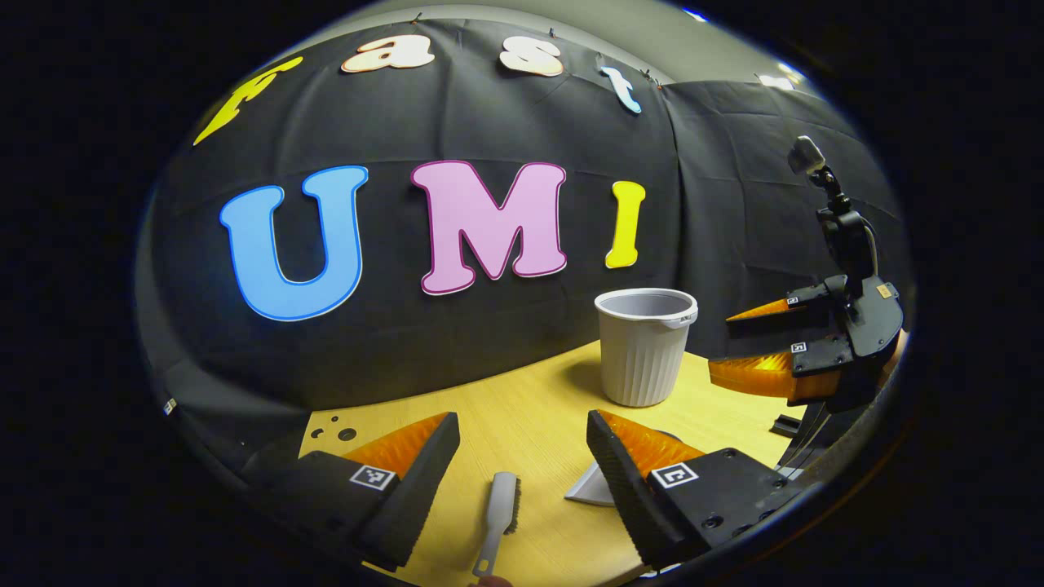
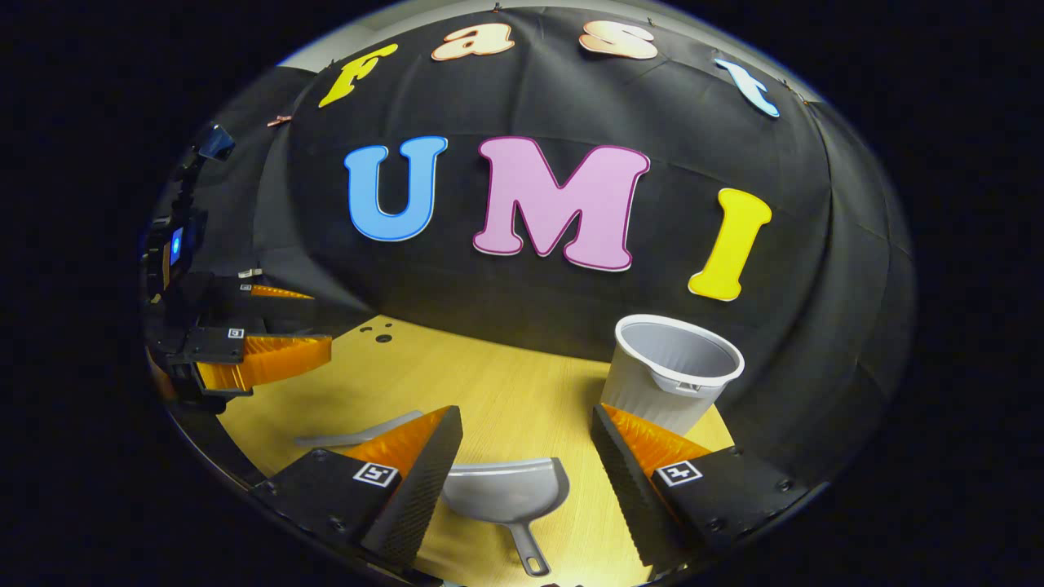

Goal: Pick up the small broom and dustpan from the desktop, sweep the trash into the dustpan with the broom, and then empty the trash into the garbage bin.

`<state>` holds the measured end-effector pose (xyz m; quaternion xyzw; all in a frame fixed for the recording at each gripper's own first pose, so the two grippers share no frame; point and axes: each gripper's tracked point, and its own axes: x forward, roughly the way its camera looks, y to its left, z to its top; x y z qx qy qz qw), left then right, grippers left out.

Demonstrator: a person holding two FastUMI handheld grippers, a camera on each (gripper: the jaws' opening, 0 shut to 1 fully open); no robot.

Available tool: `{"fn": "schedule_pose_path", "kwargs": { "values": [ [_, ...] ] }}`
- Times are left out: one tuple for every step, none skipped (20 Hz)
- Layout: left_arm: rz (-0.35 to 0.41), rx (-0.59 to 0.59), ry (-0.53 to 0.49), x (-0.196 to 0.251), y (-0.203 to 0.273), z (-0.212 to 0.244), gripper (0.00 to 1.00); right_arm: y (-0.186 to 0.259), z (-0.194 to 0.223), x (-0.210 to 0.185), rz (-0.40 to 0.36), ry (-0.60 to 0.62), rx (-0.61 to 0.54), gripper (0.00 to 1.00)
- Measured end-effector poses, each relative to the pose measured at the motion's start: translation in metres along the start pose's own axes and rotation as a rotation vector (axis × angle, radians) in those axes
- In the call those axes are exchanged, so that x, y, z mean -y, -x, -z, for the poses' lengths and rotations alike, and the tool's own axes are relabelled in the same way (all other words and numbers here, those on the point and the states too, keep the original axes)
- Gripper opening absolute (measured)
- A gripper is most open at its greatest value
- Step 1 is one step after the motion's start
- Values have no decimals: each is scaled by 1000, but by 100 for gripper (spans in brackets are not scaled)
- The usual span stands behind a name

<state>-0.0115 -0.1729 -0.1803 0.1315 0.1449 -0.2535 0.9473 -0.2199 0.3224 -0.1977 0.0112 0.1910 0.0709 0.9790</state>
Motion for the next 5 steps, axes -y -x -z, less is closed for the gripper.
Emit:
{"fn": "schedule_pose_path", "kwargs": {
  "values": [
    [-1, 5, 8, -1, 0, -1, 98, 0, -6, -1, 0, -8, 16, 98],
    [-7, 11, 10, -2, 1, -3, 98, 0, -10, -2, 1, -16, 35, 98],
    [-10, 12, 9, -4, 1, -3, 98, 0, -14, -4, 1, -23, 47, 98],
    [-15, 12, 6, -5, 2, -4, 98, 0, -17, -3, 3, -29, 62, 98],
    [-13, 11, 7, -5, 2, -3, 98, 0, -20, -4, 5, -32, 69, 98]
  ]
}}
